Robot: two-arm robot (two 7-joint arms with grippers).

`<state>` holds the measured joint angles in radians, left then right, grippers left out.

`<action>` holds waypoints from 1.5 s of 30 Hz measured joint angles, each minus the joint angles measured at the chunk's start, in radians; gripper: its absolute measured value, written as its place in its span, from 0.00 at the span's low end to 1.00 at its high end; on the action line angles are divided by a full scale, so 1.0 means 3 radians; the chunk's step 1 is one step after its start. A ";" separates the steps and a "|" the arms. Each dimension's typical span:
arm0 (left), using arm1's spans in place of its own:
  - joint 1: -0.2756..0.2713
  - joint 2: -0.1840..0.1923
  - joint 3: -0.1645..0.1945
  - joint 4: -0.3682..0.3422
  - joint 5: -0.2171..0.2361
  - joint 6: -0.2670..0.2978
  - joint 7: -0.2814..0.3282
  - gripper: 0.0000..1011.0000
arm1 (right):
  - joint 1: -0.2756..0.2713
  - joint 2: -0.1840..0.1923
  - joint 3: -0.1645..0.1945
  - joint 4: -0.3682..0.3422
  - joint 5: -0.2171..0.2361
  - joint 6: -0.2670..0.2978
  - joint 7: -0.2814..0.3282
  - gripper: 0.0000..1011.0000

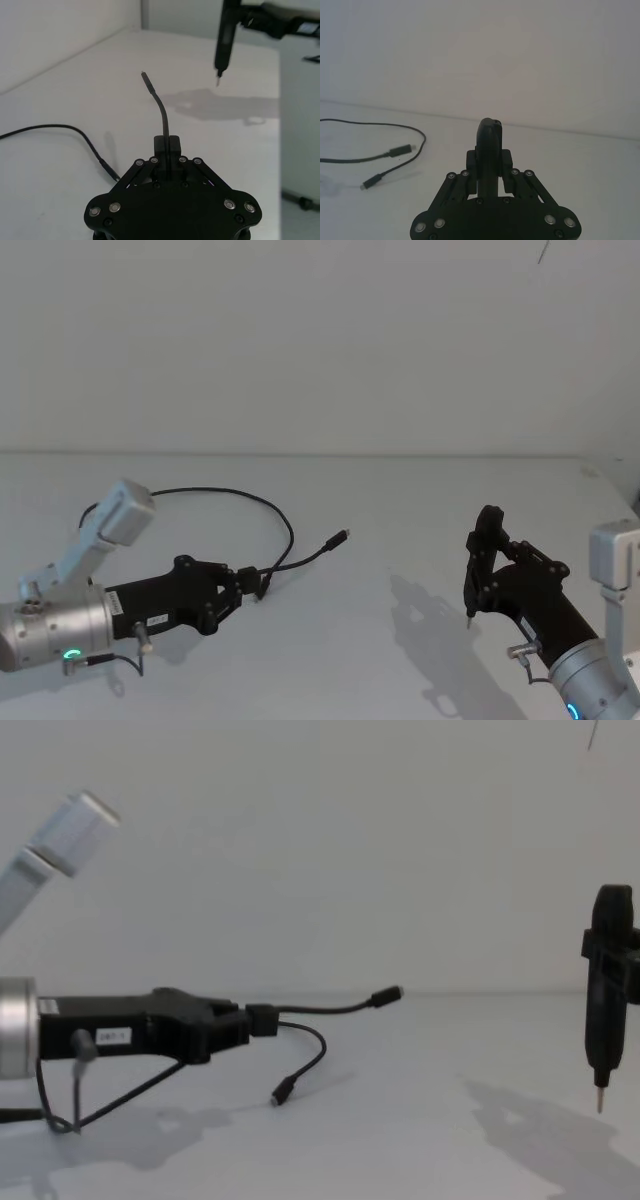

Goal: Pick up the data cable with the one hand.

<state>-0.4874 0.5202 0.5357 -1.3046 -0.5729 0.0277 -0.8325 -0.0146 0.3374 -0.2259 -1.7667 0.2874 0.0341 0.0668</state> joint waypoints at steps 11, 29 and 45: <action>0.0147 0.0138 -0.0126 -0.0224 -0.0308 0.0035 -0.0188 0.05 | 0.0003 -0.0020 0.0006 -0.0031 -0.0005 -0.0019 0.0002 0.28; 0.0230 0.0221 -0.0197 -0.0351 -0.0481 0.0060 -0.0296 0.05 | 0.0196 -0.0277 -0.0073 -0.0308 0.0111 -0.0136 0.0090 0.28; 0.0249 0.0237 -0.0212 -0.0377 -0.0517 0.0066 -0.0315 0.05 | 0.0359 -0.0497 -0.0167 -0.0360 0.0174 0.0000 0.0087 0.28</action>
<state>-0.4128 0.5914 0.4721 -1.4177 -0.7279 0.0475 -0.9271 0.0932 0.1883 -0.2759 -1.8748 0.3397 0.0341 0.0930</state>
